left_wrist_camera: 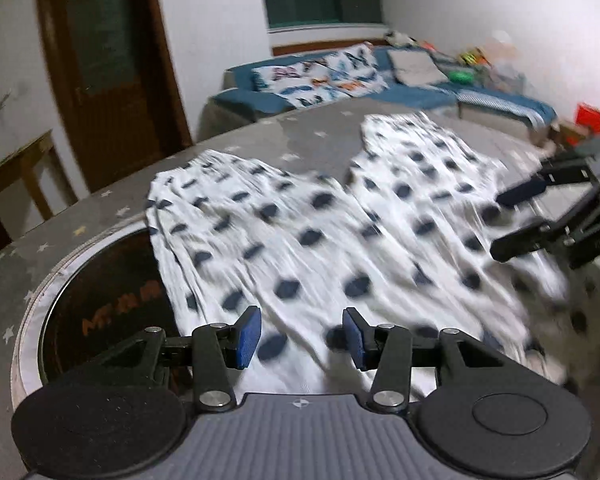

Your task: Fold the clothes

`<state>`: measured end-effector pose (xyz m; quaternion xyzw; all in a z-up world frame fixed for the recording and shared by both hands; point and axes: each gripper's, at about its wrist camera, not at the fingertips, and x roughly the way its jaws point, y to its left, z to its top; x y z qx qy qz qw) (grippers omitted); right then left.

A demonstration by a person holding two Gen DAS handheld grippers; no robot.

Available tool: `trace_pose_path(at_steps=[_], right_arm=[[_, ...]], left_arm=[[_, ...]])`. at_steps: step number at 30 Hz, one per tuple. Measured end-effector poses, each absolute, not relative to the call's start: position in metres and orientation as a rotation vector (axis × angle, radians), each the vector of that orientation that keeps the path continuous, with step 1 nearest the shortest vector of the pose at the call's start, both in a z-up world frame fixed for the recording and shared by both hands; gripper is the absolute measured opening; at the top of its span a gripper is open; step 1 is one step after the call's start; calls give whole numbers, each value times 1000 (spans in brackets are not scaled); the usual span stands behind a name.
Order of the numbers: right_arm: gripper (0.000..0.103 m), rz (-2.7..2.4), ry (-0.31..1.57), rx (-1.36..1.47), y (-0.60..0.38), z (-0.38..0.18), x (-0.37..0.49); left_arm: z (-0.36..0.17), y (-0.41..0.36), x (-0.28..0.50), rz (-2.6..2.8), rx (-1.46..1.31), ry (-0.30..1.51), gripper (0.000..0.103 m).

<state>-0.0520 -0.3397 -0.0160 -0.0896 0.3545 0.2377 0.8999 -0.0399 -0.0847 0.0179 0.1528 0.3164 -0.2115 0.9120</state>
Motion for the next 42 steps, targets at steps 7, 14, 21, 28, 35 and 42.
trace_pose_path(at_steps=[7, 14, 21, 28, 35, 42], right_arm=[[75, 478, 711, -196, -341, -20, -91], [77, 489, 723, -203, -337, -18, -110], [80, 508, 750, -191, -340, -15, -117], [80, 560, 785, -212, -341, -5, -120], [80, 535, 745, -155, -355, 10, -97], [80, 488, 725, -136, -364, 4, -61]], left_arm=[[12, -72, -64, -447, 306, 658, 48], [17, -55, -77, -443, 276, 667, 48], [19, -41, -95, -439, 241, 685, 48], [26, -38, -94, -462, 251, 723, 48], [44, -37, -80, -467, 251, 704, 48], [47, -41, -54, -430, 193, 676, 48]])
